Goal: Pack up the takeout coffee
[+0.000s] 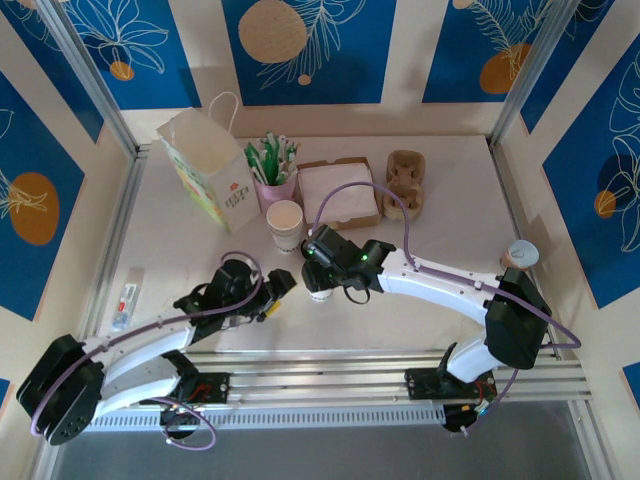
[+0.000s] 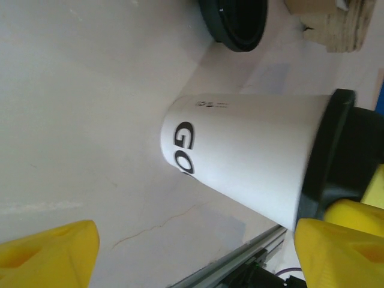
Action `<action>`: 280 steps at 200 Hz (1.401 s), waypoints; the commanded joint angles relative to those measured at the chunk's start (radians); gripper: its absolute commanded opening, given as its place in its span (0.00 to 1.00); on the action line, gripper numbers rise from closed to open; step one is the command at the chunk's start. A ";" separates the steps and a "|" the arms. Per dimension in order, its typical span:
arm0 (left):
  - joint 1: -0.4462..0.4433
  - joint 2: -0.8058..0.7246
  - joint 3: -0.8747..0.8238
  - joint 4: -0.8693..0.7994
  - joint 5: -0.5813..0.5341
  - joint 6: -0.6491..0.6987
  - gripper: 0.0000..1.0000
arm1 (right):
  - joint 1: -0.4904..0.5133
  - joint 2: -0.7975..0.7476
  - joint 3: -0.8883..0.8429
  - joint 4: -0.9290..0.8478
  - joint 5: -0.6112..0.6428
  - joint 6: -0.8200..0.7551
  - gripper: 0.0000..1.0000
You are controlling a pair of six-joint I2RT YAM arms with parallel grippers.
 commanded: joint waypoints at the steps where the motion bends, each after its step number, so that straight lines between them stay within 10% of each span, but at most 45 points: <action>1: -0.006 -0.033 0.015 0.041 -0.020 0.002 0.86 | 0.003 0.124 -0.126 -0.240 -0.174 0.056 0.61; 164: -0.006 0.205 -0.128 0.501 0.015 -0.138 0.84 | 0.034 0.135 -0.126 -0.214 -0.218 0.070 0.60; 280: -0.002 0.078 -0.091 0.359 -0.013 -0.078 0.84 | 0.042 0.141 -0.127 -0.211 -0.217 0.075 0.60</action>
